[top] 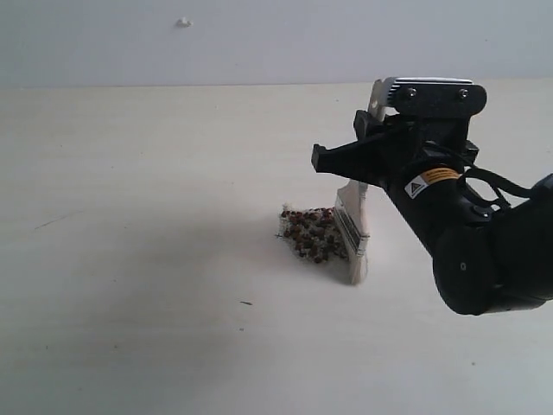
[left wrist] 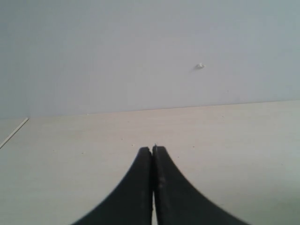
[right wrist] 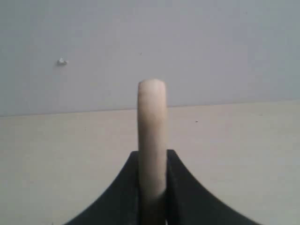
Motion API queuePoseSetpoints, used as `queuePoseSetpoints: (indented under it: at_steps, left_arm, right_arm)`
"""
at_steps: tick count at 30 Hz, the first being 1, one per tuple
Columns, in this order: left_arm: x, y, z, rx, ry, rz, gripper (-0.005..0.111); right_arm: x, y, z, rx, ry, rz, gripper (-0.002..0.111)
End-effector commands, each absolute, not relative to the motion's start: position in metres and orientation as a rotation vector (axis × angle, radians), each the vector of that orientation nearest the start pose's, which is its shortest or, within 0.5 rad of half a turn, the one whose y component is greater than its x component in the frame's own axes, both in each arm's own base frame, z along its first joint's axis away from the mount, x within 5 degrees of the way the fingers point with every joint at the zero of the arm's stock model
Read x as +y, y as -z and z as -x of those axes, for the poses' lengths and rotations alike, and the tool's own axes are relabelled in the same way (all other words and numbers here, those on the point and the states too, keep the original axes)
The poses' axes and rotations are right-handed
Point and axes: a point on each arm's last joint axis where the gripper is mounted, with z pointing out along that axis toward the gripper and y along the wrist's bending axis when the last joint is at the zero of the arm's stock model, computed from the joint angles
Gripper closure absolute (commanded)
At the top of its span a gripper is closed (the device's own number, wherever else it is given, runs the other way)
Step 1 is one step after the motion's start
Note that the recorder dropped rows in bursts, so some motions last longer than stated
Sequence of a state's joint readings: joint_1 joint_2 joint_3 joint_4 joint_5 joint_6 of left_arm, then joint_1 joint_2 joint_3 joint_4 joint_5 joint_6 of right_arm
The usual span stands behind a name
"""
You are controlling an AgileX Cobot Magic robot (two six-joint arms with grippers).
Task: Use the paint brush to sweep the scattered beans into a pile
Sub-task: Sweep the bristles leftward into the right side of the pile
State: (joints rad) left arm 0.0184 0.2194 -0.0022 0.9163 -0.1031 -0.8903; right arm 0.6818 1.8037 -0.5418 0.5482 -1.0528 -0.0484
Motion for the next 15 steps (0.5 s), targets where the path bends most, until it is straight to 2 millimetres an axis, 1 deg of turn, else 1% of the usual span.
queuePoseSetpoints:
  at_steps: [1, 3, 10, 12, 15]
  left_arm:
    - [-0.006, -0.205, -0.075, 1.634, 0.035, -0.063, 0.107]
    - [-0.006, -0.205, -0.075, 1.634, 0.035, -0.063, 0.107]
    - [-0.006, -0.205, -0.075, 1.634, 0.035, -0.063, 0.107]
    - [-0.006, -0.205, -0.075, 1.634, 0.035, -0.063, 0.107]
    - [-0.006, -0.205, -0.075, 1.634, 0.035, -0.063, 0.107]
  right_arm:
    - [0.162, -0.149, -0.26, 1.755, -0.288, 0.059, 0.108]
    - [0.161, -0.151, -0.26, 1.745, -0.266, 0.064, 0.108]
    - [0.154, -0.179, -0.257, 1.68, -0.221, 0.065, 0.108]
    - [0.154, -0.184, -0.256, 1.663, -0.213, 0.077, 0.108]
    - [0.153, -0.186, -0.256, 1.649, -0.162, 0.131, 0.108]
